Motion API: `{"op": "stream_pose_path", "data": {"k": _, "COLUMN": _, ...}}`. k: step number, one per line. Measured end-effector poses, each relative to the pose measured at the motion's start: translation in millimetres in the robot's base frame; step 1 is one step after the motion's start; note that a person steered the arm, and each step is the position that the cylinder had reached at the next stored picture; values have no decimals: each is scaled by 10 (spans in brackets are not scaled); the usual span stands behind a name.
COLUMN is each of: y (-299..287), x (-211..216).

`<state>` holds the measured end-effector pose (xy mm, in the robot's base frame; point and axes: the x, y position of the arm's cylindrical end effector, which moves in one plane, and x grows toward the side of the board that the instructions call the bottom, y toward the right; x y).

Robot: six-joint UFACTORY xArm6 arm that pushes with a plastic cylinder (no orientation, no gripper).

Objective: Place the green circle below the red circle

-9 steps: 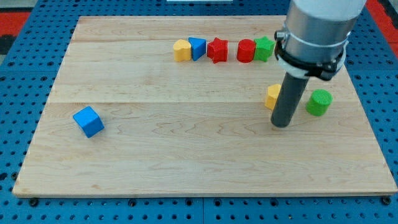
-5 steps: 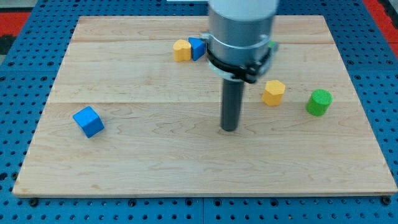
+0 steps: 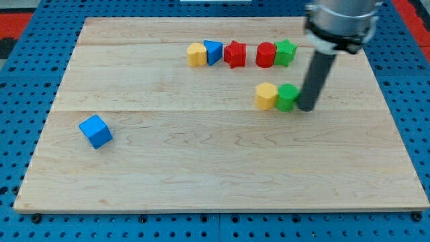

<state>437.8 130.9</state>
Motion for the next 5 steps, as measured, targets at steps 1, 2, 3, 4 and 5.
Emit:
{"op": "stream_pose_path", "data": {"k": 1, "y": 1, "x": 0}}
{"op": "stream_pose_path", "data": {"k": 2, "y": -6, "x": 180}}
{"op": "stream_pose_path", "data": {"k": 3, "y": -196, "x": 190}}
{"op": "stream_pose_path", "data": {"k": 4, "y": -226, "x": -320}}
{"op": "stream_pose_path", "data": {"k": 5, "y": -226, "x": -468}}
